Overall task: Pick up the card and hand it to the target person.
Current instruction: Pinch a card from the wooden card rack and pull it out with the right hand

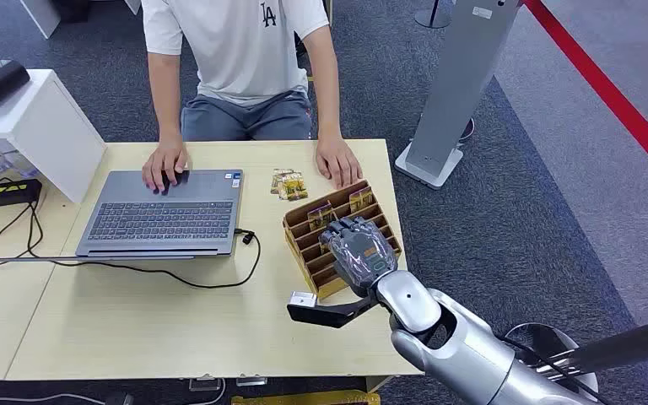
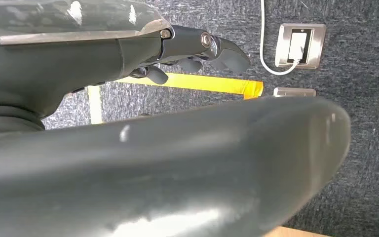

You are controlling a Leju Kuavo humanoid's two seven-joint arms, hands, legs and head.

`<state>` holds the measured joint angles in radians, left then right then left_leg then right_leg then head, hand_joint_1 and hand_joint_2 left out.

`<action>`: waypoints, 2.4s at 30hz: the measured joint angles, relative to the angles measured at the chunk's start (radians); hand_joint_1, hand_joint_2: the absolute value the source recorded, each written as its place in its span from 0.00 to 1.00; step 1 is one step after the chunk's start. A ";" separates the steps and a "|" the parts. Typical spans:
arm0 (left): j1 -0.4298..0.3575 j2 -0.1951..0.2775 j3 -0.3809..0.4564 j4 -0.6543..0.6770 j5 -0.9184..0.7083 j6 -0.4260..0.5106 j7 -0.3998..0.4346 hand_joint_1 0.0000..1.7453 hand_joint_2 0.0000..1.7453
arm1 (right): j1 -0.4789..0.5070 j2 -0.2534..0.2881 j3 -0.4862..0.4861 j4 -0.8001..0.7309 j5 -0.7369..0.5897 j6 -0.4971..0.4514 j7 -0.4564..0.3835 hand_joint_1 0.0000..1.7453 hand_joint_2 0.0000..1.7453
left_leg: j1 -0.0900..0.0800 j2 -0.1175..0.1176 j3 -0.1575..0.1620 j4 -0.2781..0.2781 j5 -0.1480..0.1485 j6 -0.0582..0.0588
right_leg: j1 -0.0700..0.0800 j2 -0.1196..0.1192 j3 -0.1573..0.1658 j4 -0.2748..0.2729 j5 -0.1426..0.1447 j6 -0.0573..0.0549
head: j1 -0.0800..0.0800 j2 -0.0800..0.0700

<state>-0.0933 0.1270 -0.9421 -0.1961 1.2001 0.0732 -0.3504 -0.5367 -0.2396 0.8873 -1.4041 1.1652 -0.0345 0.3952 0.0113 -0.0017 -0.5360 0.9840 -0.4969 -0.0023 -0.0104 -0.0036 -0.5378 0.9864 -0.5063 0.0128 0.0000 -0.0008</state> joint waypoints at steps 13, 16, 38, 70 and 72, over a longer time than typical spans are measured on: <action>-0.001 0.000 -0.008 0.000 0.000 0.001 0.000 0.00 0.00 | -0.080 0.032 0.035 0.177 -0.066 -0.075 -0.001 0.43 1.00 | 0.000 0.000 0.000 0.000 0.000 0.000 | 0.000 0.000 0.000 0.000 0.000 0.000 | 0.000 0.000; -0.001 0.000 -0.009 0.000 0.001 0.003 0.000 0.00 0.00 | -0.096 0.039 0.044 0.204 -0.077 -0.086 -0.001 0.51 1.00 | 0.000 0.000 0.000 0.000 0.000 0.000 | 0.000 0.000 0.000 0.000 0.000 0.000 | 0.000 0.000; 0.000 0.000 -0.009 0.000 0.012 0.005 0.000 0.00 0.00 | -0.135 0.070 0.075 0.288 -0.106 -0.125 -0.010 0.77 1.00 | 0.000 0.000 0.001 0.000 0.000 0.000 | 0.000 0.000 0.000 0.000 0.000 0.000 | 0.000 0.000; 0.000 0.000 -0.010 0.000 0.016 0.011 0.000 0.00 0.00 | -0.122 0.073 0.094 0.300 -0.116 -0.129 -0.016 1.00 1.00 | 0.000 0.000 0.002 0.000 0.000 0.000 | 0.000 0.000 0.001 0.000 0.000 0.000 | 0.000 0.000; 0.000 0.000 -0.010 0.000 0.015 0.009 0.000 0.00 0.00 | -0.122 0.073 0.094 0.298 -0.116 -0.129 -0.014 1.00 1.00 | 0.000 0.000 0.002 0.000 0.000 0.000 | 0.000 0.000 0.001 0.000 0.000 0.000 | 0.000 0.000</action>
<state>-0.0929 0.1270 -0.9524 -0.1961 1.2156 0.0827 -0.3508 -0.6589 -0.1667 0.9815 -1.1057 1.0491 -0.1637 0.3815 0.0114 -0.0016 -0.5342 0.9840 -0.4967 -0.0024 -0.0104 -0.0031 -0.5372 0.9868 -0.5061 0.0126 -0.0004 -0.0008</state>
